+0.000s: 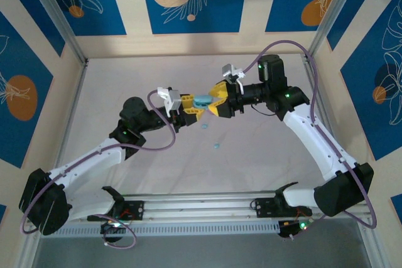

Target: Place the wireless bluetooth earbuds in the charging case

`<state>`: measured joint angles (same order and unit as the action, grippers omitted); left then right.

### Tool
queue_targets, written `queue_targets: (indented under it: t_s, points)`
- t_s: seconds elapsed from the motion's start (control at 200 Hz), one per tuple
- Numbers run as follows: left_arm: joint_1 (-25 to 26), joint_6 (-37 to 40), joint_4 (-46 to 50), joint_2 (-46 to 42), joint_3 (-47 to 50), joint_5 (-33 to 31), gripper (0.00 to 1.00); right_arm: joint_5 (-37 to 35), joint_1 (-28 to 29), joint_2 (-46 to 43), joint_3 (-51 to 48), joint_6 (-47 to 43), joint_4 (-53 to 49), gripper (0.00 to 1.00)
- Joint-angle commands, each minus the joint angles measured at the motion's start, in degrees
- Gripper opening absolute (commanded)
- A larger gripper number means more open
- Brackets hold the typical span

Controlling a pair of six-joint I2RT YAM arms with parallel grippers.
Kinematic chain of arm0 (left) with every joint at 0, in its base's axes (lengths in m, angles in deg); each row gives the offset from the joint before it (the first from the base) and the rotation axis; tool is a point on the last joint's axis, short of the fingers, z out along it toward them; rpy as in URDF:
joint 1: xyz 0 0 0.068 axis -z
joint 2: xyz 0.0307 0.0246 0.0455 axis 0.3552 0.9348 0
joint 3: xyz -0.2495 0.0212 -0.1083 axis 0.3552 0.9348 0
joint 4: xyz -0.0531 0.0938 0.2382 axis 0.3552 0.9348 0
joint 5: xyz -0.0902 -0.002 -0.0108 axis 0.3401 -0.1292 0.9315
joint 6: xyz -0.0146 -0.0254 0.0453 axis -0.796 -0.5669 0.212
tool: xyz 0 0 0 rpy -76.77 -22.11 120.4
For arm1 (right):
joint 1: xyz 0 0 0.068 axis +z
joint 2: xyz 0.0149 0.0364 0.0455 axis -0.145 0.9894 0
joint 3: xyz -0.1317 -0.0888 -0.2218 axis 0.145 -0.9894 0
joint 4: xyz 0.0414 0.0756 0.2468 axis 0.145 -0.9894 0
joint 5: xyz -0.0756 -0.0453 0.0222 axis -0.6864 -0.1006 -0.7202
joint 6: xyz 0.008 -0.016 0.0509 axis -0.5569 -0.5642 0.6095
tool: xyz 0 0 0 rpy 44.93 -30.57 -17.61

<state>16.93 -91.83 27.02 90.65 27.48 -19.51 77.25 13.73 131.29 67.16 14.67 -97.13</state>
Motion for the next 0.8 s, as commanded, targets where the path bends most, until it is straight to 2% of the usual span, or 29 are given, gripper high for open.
queue_targets:
  t_s: [0.0,0.18,0.285,0.36,0.48,0.62,0.795]
  points:
    - [0.31,-1.33,-4.81,-0.56,-0.07,-0.67,0.25,-1.81,0.17,-0.67,-1.05,1.72,0.34,0.65]
    - [0.24,-1.74,-5.76,-0.77,-0.20,-0.56,0.26,-2.43,0.21,0.03,-0.87,5.49,2.54,0.65]
    - [0.28,-0.85,-5.76,-0.87,-0.20,-0.79,0.26,5.35,-0.69,2.59,2.15,11.61,1.52,0.64]
    - [0.24,0.04,-6.06,-0.96,-0.26,-2.10,0.26,10.72,-0.63,4.80,5.02,17.63,-0.42,0.63]
    - [0.37,1.85,-7.68,-1.11,0.06,-5.14,0.26,13.21,-0.30,7.53,8.50,33.35,-1.71,0.62]
    - [0.36,4.29,-7.95,-0.88,-0.11,-6.79,0.26,12.88,0.38,9.15,10.07,45.44,-3.61,0.56]
    - [0.38,5.37,-7.72,-0.27,-0.64,-6.50,0.27,11.38,1.46,10.48,9.85,54.59,-1.33,0.46]
